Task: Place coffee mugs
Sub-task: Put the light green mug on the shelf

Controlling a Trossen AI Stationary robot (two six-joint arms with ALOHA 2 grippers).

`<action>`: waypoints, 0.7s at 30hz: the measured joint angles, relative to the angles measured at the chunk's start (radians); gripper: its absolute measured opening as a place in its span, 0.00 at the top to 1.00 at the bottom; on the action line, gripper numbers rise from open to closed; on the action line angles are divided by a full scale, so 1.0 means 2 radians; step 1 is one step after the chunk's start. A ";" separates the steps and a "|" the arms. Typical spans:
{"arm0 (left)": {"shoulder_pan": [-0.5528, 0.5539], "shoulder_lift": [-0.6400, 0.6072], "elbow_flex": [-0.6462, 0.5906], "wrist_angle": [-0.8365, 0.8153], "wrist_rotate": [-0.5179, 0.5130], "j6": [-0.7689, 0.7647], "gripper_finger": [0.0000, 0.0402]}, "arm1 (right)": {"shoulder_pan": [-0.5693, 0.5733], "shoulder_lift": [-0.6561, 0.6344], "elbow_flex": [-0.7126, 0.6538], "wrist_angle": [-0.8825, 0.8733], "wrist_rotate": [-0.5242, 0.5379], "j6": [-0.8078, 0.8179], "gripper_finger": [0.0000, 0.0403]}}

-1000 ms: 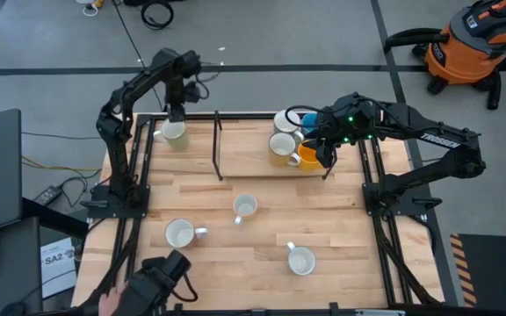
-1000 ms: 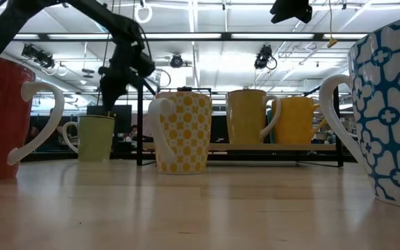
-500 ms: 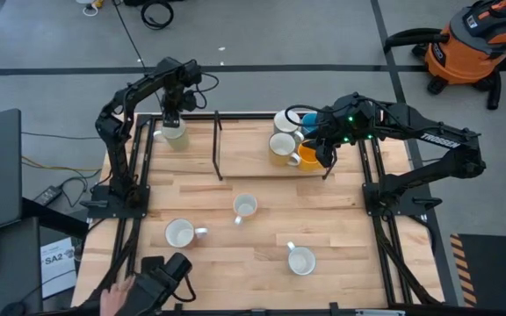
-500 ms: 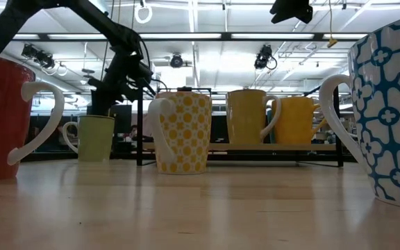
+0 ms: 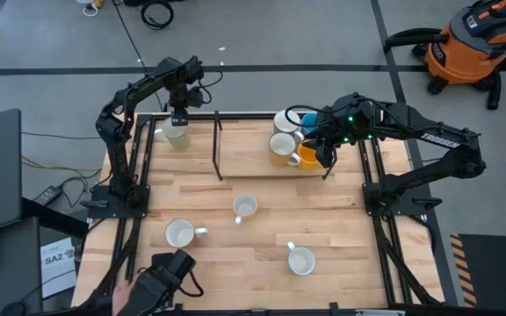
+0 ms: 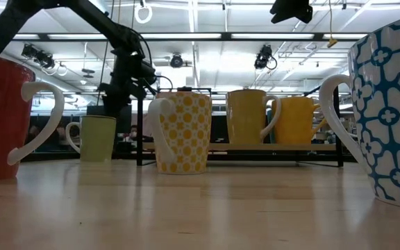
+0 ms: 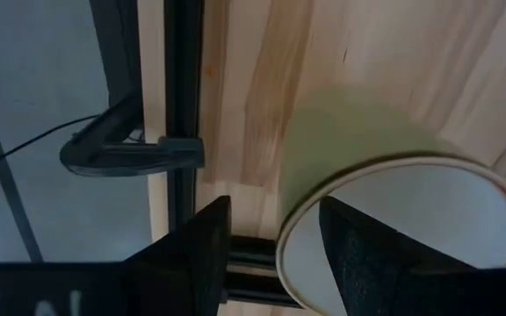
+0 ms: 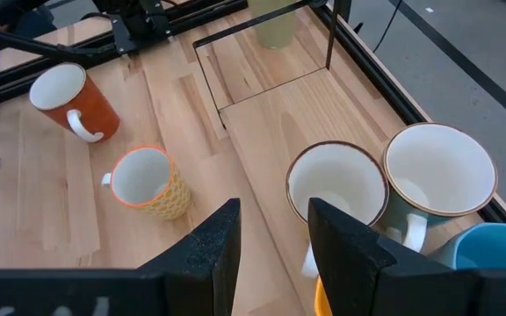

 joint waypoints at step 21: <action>-0.016 0.030 0.000 -0.003 0.008 -0.056 0.77 | 0.000 0.000 0.000 0.000 0.000 0.000 0.65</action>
